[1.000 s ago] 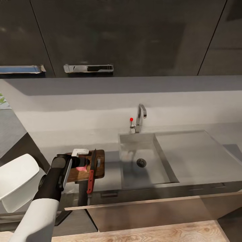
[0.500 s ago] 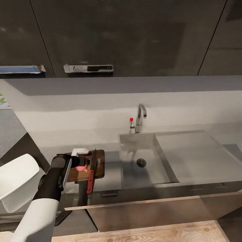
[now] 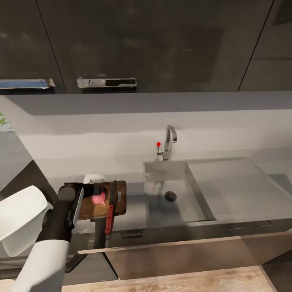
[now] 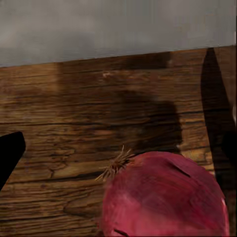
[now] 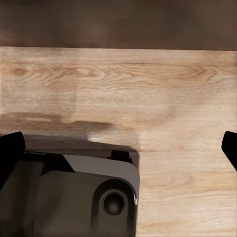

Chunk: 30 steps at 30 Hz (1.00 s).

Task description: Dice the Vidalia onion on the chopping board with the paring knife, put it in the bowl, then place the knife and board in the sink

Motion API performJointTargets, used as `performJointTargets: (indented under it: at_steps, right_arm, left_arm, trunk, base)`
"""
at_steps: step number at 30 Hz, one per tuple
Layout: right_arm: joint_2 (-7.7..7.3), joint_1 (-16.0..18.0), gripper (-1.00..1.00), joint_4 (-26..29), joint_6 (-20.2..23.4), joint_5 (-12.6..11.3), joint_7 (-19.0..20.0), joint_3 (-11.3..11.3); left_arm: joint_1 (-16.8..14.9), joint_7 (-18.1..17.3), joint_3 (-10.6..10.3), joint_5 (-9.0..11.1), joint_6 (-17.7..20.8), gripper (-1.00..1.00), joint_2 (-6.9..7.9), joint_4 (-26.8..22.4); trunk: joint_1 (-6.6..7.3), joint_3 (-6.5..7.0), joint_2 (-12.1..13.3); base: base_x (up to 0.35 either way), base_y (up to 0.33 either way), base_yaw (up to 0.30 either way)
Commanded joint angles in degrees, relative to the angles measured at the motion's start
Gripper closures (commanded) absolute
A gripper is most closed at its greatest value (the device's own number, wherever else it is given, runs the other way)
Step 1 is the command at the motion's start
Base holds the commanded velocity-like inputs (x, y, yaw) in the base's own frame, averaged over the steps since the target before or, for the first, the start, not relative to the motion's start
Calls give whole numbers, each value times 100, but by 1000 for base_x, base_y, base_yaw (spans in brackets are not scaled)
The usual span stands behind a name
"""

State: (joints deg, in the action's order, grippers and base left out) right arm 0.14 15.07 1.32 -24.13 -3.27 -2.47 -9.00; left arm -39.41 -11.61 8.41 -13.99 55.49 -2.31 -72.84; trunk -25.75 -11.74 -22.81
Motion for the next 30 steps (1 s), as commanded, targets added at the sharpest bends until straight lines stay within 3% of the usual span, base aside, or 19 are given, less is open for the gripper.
performJointTargets:
  at_steps: [1,3,6,7,18,30]
  right_arm:
    - [2,5,-100,-5,-17,-33,-26,-50]
    - [3,5,-100,-7,-18,-33,-26,-50]
    - [4,5,-100,-8,-13,-33,-26,-50]
    - [4,5,-100,-7,-13,-33,-26,-50]
    - [3,5,-100,-7,-12,-33,-26,-50]
    - [4,5,-100,-7,-13,-33,-26,-50]
  left_arm:
    - [-5,-57,16,-60,27,-100,-6,-111]
    - [-5,-55,21,-57,47,-100,-6,-488]
    - [-5,-52,41,-37,107,-100,-17,-1450]
    - [-5,-52,43,-36,111,-100,-21,-1511]
    - [-5,-52,124,-26,115,-100,-61,-1610]
    - [-5,-52,149,-25,109,-100,-59,-1598]
  trunk:
    - [-4,-11,-11]
    - [-4,-11,-11]
    - [-4,-11,-11]
    - [-4,-11,-11]
    - [-4,-11,-11]
    - [-4,-11,-11]
  base:
    - [0,0,0]
    - [0,0,0]
    - [0,0,0]
    - [0,0,0]
    - [-26,0,0]
    - [-314,0,0]
